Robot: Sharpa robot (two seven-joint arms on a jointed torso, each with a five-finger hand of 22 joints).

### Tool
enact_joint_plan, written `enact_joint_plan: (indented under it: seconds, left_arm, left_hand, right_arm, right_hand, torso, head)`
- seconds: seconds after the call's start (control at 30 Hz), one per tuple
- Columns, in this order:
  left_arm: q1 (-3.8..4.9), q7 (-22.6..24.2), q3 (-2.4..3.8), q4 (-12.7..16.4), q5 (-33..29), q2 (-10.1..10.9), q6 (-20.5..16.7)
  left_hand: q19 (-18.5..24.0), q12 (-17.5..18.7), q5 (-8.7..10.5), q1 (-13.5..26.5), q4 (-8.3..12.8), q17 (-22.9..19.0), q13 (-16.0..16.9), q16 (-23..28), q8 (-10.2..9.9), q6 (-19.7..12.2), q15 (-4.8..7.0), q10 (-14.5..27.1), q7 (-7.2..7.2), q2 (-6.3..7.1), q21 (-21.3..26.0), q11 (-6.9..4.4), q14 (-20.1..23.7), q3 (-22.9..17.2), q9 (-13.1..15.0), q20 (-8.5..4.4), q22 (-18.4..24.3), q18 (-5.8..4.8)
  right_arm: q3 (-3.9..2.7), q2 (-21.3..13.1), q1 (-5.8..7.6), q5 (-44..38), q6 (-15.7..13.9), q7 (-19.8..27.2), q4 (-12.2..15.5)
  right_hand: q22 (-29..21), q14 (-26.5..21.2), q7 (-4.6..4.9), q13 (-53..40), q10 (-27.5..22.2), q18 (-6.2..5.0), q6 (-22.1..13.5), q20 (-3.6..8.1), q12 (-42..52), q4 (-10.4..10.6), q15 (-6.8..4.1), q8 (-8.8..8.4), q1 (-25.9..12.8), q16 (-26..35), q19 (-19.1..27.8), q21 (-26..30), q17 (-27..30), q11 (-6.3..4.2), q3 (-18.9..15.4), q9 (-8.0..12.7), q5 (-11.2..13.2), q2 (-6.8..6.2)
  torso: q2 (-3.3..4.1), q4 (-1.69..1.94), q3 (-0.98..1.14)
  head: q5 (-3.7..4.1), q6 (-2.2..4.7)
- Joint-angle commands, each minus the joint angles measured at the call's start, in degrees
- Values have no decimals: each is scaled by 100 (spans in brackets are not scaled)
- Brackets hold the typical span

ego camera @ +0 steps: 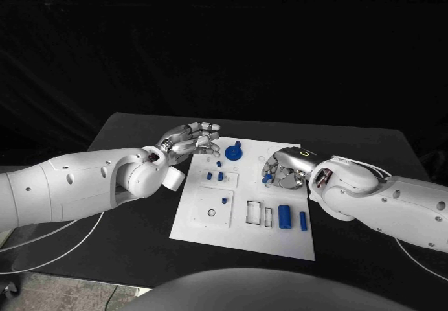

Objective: Assemble the parts on the task board

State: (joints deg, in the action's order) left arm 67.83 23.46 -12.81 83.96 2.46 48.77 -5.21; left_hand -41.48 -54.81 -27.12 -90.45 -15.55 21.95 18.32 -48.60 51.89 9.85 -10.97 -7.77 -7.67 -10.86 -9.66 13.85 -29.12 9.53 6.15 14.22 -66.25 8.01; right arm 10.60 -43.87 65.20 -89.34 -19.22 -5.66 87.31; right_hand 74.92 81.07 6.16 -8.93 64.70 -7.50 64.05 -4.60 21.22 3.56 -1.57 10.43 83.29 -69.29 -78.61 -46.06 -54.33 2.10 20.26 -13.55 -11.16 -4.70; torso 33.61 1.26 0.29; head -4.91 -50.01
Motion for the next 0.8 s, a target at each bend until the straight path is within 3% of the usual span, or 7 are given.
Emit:
enact_joint_plan:
  seconds: [0.03, 0.2, 0.47, 0.63, 0.8]
  left_arm:
    - [-3, -5, 2, 7, 19, -6, 145]
    - [-4, -21, 2, 10, 19, 7, 138]
    - [-8, -34, 1, -4, 19, -10, 144]
    - [-18, -38, 1, -17, 19, -27, 155]
    - [-27, -40, 1, -11, 19, -23, 165]
  left_hand:
    - [22, -29, -30, -13, -12, -7, -12, -38, -32, 39, 4, -13, -69, -65, 24, 14, 43, -28, -14, -9, -13, -49]
    - [23, -32, -44, -15, -19, -11, -22, -42, -42, 53, 4, -16, -71, -70, 26, 15, 45, -32, -27, -11, -18, -51]
    - [24, -36, -57, -17, -24, -14, -30, -45, -52, 66, 3, -21, -71, -74, 28, 16, 47, -35, -38, -12, -23, -53]
    - [25, -38, -71, -21, -29, -17, -40, -48, -65, 76, 2, -25, -71, -77, 30, 17, 50, -40, -51, -13, -28, -55]
    - [28, -39, -80, -24, -34, -21, -49, -50, -78, 81, 1, -25, -70, -84, 33, 19, 53, -46, -63, -14, -32, -57]
  right_arm:
    - [-4, -41, 21, -139, -423, 94, 69]
    - [-5, -167, 130, -107, -411, 55, 311]
    - [-6, -309, 304, 211, -231, 36, 934]
    - [-6, -150, 278, 280, -59, 53, 1163]
    - [-7, 190, 130, 148, -53, 97, 1183]
  right_hand:
    - [578, 6, -53, 24, 44, 39, 86, 39, -33, 7, -38, 128, -1, 10, -12, -38, 13, 9, -57, -266, -26, 26]
    - [577, 8, -61, 33, 66, 39, 90, 44, -53, 10, -42, 138, -9, 19, -13, -36, 24, 5, -75, -285, -25, 20]
    - [581, 27, -61, 80, 115, 45, 82, 57, -164, -3, -49, 155, 6, 23, -23, -60, 19, 0, -107, -352, -150, 8]
    - [593, 50, -59, 100, 145, 54, 86, 62, -210, -11, -53, 165, 10, -2, -43, -118, -24, -1, -119, -382, -203, -1]
    - [600, 73, -57, 115, 168, 59, 87, 66, -245, -20, -56, 168, 17, -26, -58, -155, -60, -3, -125, -403, -237, -7]
  torso:
    - [0, -1, 1]
    - [-1, -1, 1]
    - [-8, 1, 0]
    - [-10, 4, 1]
    - [2, 11, 1]
  head:
    - [-26, 1]
    - [-32, 1]
    - [-7, 1]
    - [-22, 1]
    - [-30, 1]
